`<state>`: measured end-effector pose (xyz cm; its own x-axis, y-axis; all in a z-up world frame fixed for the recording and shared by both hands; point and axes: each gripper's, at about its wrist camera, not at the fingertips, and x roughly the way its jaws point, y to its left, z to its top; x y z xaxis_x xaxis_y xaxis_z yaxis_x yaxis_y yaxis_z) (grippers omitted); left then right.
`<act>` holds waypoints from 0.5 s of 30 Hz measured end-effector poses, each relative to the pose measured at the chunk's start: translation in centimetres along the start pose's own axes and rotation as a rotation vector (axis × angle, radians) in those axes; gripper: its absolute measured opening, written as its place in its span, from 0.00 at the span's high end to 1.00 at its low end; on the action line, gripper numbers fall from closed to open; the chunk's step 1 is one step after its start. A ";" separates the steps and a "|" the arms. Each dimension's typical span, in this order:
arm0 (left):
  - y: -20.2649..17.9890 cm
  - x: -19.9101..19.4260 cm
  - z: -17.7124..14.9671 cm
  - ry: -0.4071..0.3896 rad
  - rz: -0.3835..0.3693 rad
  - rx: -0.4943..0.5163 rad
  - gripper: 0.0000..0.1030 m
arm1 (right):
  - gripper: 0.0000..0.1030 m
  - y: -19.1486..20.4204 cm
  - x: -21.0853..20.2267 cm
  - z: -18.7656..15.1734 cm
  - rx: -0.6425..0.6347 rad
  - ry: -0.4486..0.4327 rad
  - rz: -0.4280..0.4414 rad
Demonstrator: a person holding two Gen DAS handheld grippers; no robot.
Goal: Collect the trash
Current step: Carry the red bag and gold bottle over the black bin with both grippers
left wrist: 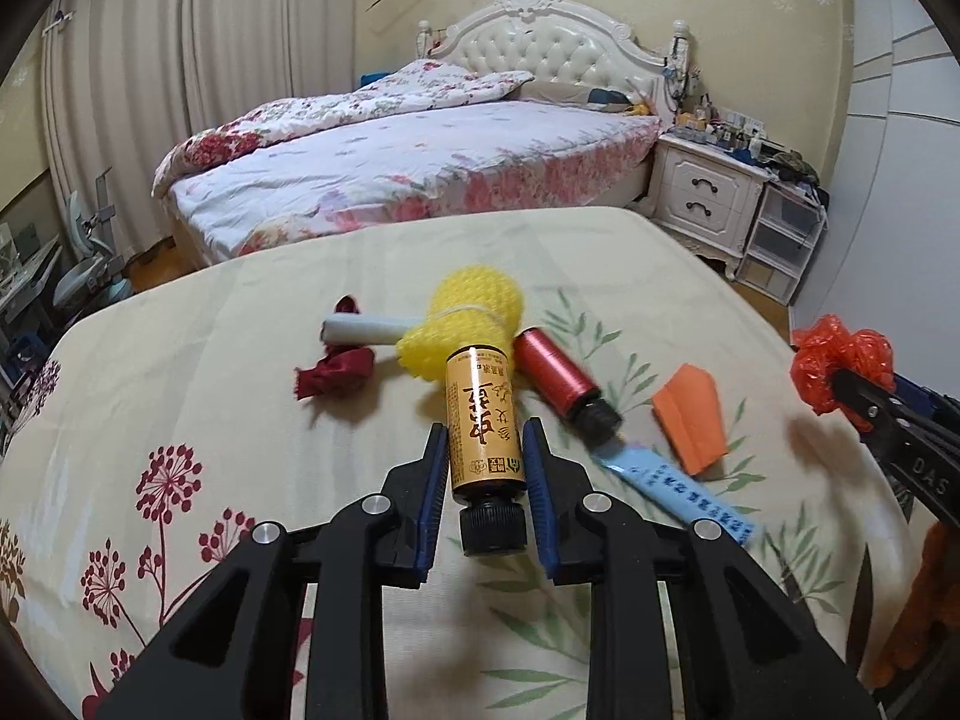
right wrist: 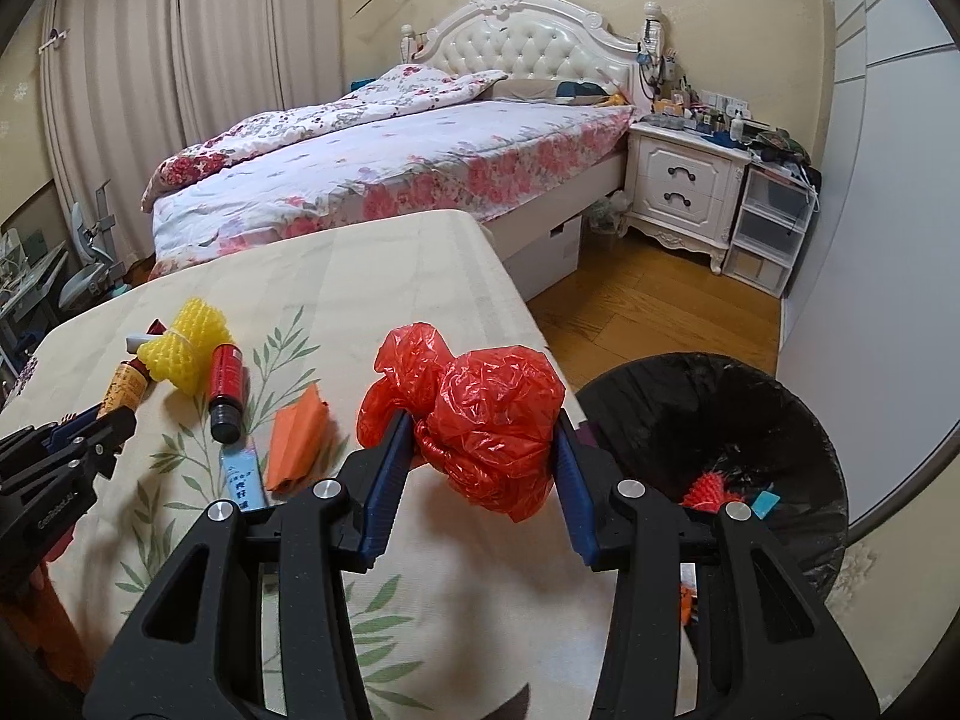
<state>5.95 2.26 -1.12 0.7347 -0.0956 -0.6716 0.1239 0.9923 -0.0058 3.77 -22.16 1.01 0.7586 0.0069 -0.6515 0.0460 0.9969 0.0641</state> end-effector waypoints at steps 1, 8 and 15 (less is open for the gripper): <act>-0.7 -0.3 0.2 -0.014 -0.019 0.012 0.75 | 0.57 -0.6 -0.1 0.0 0.009 -0.002 -0.010; -6.2 -0.5 1.8 -0.078 -0.132 0.090 0.74 | 0.57 -4.9 -0.7 0.1 0.069 -0.018 -0.096; -11.7 1.1 2.7 -0.085 -0.226 0.162 0.74 | 0.57 -8.7 -0.7 -0.1 0.116 -0.023 -0.179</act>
<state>7.12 -9.68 0.15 0.7287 -0.3255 -0.6026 0.3903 0.9203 -0.0251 2.77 -30.81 0.84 0.7463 -0.1724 -0.6429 0.2549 0.9663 0.0367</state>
